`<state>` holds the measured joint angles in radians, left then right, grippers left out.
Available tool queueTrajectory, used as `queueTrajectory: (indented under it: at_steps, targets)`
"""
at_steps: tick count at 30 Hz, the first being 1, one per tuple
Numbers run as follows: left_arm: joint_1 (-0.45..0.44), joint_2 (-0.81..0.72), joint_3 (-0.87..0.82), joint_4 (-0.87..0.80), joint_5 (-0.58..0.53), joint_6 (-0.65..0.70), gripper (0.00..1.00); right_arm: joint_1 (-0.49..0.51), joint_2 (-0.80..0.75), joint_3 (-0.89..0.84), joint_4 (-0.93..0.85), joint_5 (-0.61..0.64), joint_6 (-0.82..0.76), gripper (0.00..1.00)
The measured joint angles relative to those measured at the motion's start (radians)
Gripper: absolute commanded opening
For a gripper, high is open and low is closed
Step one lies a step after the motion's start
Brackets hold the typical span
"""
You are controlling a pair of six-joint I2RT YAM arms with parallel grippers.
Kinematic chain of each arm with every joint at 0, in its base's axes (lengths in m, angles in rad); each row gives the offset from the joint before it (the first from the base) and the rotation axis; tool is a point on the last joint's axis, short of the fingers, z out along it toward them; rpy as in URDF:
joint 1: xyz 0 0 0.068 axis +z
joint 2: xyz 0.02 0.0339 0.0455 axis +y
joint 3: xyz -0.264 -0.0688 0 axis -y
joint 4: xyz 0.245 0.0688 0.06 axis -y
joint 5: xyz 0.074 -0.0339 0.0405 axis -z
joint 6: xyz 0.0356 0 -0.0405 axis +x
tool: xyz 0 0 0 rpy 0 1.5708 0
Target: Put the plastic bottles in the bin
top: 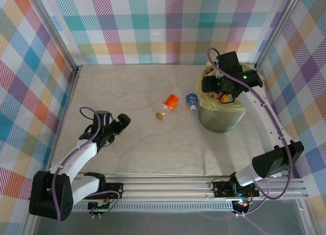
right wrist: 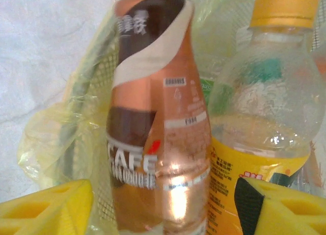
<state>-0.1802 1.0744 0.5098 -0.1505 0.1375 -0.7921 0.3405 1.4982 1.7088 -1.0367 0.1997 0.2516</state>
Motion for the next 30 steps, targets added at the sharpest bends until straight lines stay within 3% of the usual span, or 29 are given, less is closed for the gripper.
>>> queueTrajectory:
  at_steps: [7,11,20,30]
  targets:
    - [-0.006,0.0,0.0,0.0,0.0,0.0,1.0,0.0,-0.002,0.0,-0.005,0.001,0.002,0.81]
    - [-0.008,0.001,0.007,0.0,-0.001,0.0,1.0,0.0,-0.011,0.0,0.0,0.001,0.0,0.73]
    - [-0.019,0.011,0.013,0.0,-0.001,0.0,1.0,0.0,-0.02,0.006,0.095,0.085,0.0,0.71]
    - [-0.023,0.011,0.017,-0.001,-0.005,0.0,1.0,0.0,0.131,0.134,0.146,0.148,-0.006,0.65]
